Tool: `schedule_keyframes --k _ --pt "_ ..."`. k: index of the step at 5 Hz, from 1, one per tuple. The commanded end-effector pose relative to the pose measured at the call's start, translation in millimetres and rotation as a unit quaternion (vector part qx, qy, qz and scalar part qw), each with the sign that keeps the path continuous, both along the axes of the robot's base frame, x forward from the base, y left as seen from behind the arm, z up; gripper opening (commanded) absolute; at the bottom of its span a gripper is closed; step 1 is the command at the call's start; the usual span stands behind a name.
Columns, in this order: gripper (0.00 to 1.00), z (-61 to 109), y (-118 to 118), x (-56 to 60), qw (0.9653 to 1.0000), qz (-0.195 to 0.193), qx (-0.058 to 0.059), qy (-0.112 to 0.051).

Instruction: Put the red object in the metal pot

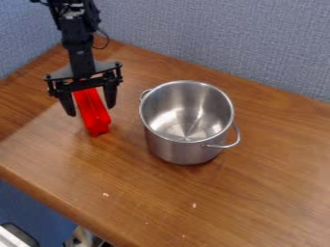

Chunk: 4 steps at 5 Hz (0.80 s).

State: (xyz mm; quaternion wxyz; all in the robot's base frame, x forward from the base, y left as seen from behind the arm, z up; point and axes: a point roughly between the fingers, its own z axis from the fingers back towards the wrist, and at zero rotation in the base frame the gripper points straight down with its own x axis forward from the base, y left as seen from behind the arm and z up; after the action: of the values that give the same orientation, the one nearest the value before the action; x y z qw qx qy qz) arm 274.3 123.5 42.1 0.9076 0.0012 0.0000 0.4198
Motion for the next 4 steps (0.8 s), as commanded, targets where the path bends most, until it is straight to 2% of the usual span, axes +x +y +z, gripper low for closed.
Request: schedule_keyframes --k 1,4 --pt "1.00 3.8 2.9 2.6 0.9999 0.007 0.011 -0.009" --pt "1.00 7.2 -0.2 4.3 0.9998 0.008 0.017 -0.004"
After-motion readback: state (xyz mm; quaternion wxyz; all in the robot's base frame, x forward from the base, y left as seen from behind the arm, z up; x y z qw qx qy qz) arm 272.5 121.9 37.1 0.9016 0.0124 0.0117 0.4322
